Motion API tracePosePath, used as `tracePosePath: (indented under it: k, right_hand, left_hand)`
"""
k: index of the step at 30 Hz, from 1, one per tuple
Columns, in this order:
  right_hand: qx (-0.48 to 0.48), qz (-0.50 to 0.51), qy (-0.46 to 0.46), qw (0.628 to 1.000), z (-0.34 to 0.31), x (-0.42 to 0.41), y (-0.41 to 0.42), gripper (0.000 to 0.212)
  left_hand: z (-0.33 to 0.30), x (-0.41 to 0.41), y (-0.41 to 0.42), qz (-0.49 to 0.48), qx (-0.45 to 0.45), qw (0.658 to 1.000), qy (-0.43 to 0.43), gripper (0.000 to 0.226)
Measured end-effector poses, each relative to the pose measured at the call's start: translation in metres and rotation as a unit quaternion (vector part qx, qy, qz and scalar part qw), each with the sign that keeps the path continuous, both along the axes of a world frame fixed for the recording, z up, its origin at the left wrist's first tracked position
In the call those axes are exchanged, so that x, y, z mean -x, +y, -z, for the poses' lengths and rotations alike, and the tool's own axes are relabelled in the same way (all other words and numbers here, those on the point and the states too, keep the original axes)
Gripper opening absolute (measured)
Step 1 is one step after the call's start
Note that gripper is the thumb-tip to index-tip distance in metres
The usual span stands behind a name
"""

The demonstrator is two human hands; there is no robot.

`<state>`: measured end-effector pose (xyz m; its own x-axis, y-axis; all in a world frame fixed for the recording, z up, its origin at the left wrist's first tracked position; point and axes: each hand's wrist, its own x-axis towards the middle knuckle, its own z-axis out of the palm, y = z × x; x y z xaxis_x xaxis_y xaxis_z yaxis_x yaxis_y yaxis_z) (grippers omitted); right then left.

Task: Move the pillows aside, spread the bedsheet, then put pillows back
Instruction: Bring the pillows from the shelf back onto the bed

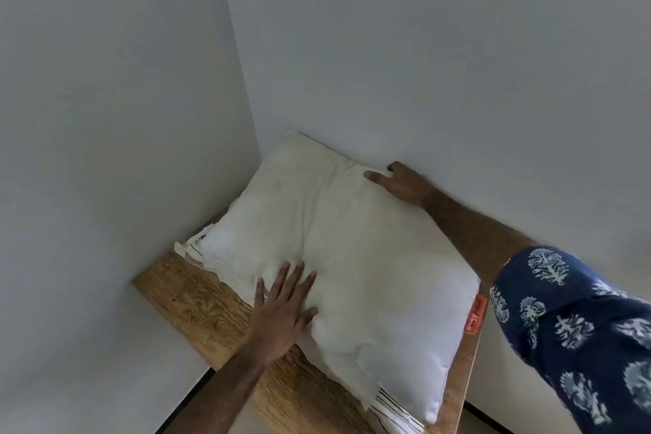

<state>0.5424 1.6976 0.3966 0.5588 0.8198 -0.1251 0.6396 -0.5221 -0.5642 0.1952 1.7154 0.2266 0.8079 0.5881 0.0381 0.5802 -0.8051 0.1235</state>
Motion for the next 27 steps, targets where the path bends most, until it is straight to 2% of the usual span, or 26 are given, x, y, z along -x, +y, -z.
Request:
tracePosePath:
  k: [2,3,5,6,7,9,10,11,12,14,17,21,25,27]
  right_hand:
    - [0.027,-0.016,0.019,0.999,-0.011,0.000,0.004,0.094]
    - [0.034,-0.033,0.027,0.999,-0.017,0.001,0.005,0.097]
    - [0.031,-0.066,0.038,0.997,-0.029,0.008,0.002,0.099]
    - [0.014,-0.076,0.047,0.996,-0.033,0.012,-0.002,0.095]
    - [-0.008,-0.081,0.061,0.995,-0.037,0.017,-0.009,0.085]
    - [-0.063,-0.086,0.090,0.990,-0.046,0.030,-0.025,0.061]
    - [-0.090,-0.085,0.098,0.987,-0.051,0.039,-0.036,0.052]
    - [-0.112,-0.080,0.105,0.985,-0.056,0.048,-0.048,0.044]
    - [-0.134,-0.075,0.115,0.981,-0.061,0.059,-0.062,0.038]
    - [-0.174,-0.060,0.134,0.974,-0.073,0.080,-0.093,0.029]
    - [-0.220,-0.035,0.168,0.960,-0.087,0.105,-0.146,0.015]
    - [-0.278,0.040,0.191,0.941,-0.094,0.111,-0.227,0.021]
    - [-0.332,0.118,0.204,0.913,-0.089,0.103,-0.319,0.026]
    - [-0.358,0.156,0.198,0.899,-0.084,0.097,-0.373,0.024]
  left_hand:
    - [0.003,0.004,-0.011,-0.015,0.036,0.999,-0.037,0.065]
    - [0.002,0.007,-0.019,-0.025,0.062,0.994,-0.085,0.064]
    - [0.002,0.013,-0.042,-0.068,0.120,0.960,-0.245,0.066]
    - [0.001,0.015,-0.054,-0.114,0.160,0.925,-0.326,0.068]
    - [0.007,0.017,-0.060,-0.176,0.224,0.871,-0.400,0.072]
    - [0.010,0.019,-0.065,-0.271,0.398,0.721,-0.497,0.080]
    - [0.011,0.021,-0.065,-0.298,0.470,0.653,-0.513,0.078]
    - [0.009,0.024,-0.066,-0.306,0.525,0.610,-0.509,0.070]
    - [0.007,0.026,-0.067,-0.301,0.554,0.595,-0.499,0.058]
    - [-0.004,0.027,-0.070,-0.271,0.575,0.598,-0.488,0.045]
    - [-0.020,0.025,-0.083,-0.237,0.590,0.590,-0.498,0.048]
    - [-0.040,0.001,-0.117,-0.203,0.584,0.587,-0.522,0.061]
    - [-0.053,-0.043,-0.142,-0.173,0.574,0.617,-0.510,0.092]
    - [-0.054,-0.071,-0.160,-0.123,0.578,0.634,-0.498,0.086]
